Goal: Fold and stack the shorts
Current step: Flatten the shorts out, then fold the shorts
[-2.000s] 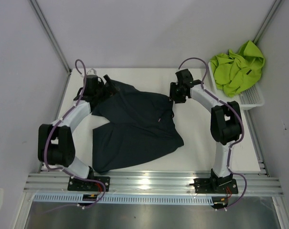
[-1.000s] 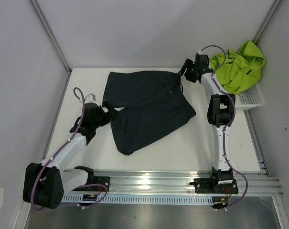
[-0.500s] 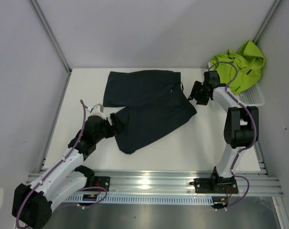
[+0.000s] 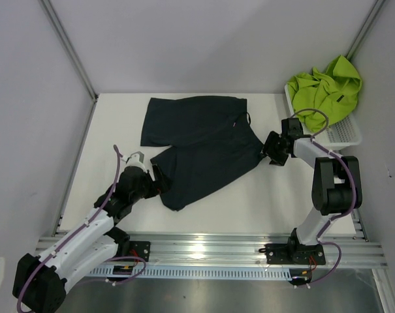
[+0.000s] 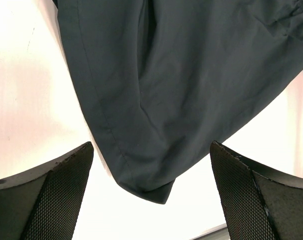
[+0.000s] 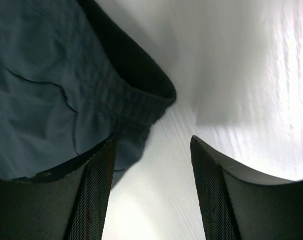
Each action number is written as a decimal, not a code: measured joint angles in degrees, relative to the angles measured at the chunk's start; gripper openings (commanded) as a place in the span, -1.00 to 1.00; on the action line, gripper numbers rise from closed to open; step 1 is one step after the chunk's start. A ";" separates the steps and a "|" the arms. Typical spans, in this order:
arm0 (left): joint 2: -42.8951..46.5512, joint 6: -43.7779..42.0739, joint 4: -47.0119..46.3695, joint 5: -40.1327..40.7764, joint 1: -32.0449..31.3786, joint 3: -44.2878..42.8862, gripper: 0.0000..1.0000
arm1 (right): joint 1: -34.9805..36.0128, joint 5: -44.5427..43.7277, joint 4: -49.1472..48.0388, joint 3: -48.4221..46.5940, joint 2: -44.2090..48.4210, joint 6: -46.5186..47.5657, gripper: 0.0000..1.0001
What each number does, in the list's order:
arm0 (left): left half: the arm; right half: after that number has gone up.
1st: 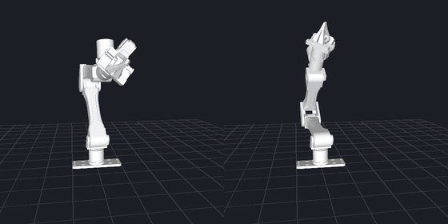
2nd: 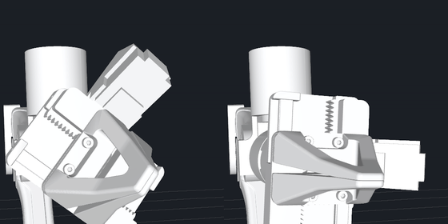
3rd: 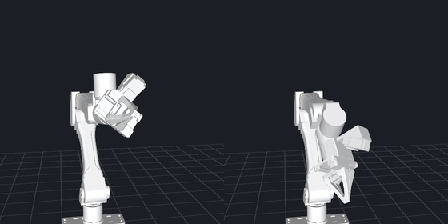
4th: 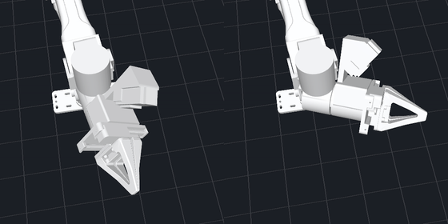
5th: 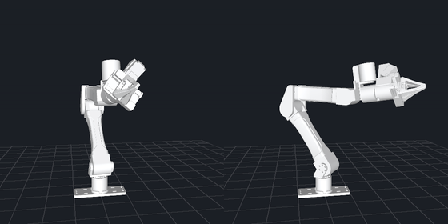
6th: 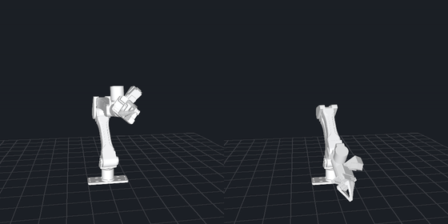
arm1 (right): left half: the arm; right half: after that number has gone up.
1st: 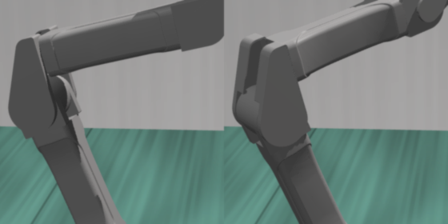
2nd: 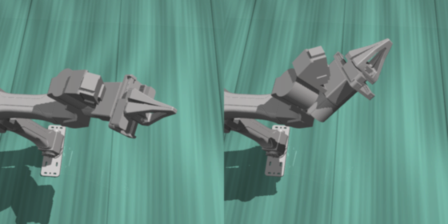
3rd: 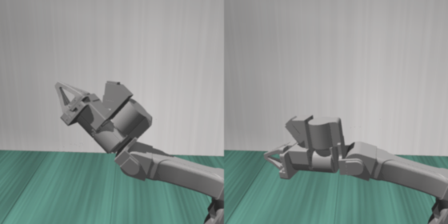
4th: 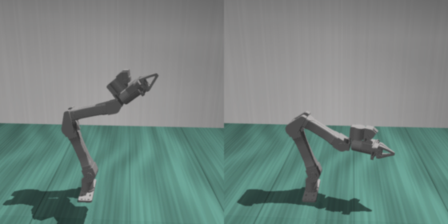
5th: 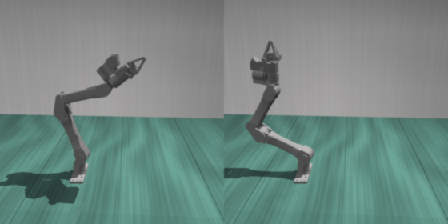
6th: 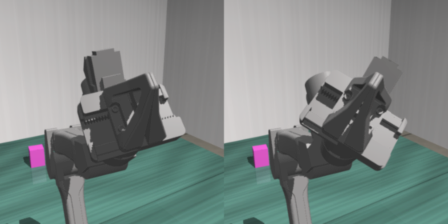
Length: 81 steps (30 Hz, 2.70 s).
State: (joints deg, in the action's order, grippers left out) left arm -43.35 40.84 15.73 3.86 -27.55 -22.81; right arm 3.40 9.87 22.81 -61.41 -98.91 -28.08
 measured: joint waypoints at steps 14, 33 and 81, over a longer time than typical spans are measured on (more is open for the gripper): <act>1.44 0.79 0.70 1.11 -0.83 1.09 0.98 | -0.96 4.63 -12.35 -0.22 -6.62 -7.63 -0.30; -9.68 3.72 -4.92 1.79 -15.76 5.16 0.55 | -1.64 4.52 -12.35 -3.30 -9.44 -8.37 -1.00; 17.62 -5.68 3.17 8.24 -18.25 5.20 0.35 | -3.52 5.64 -8.79 -8.59 -10.49 -8.09 -1.00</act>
State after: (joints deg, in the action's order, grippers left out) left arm -25.74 35.16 18.90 12.10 -45.80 -17.61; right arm -0.12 15.51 14.02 -70.00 -109.40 -36.16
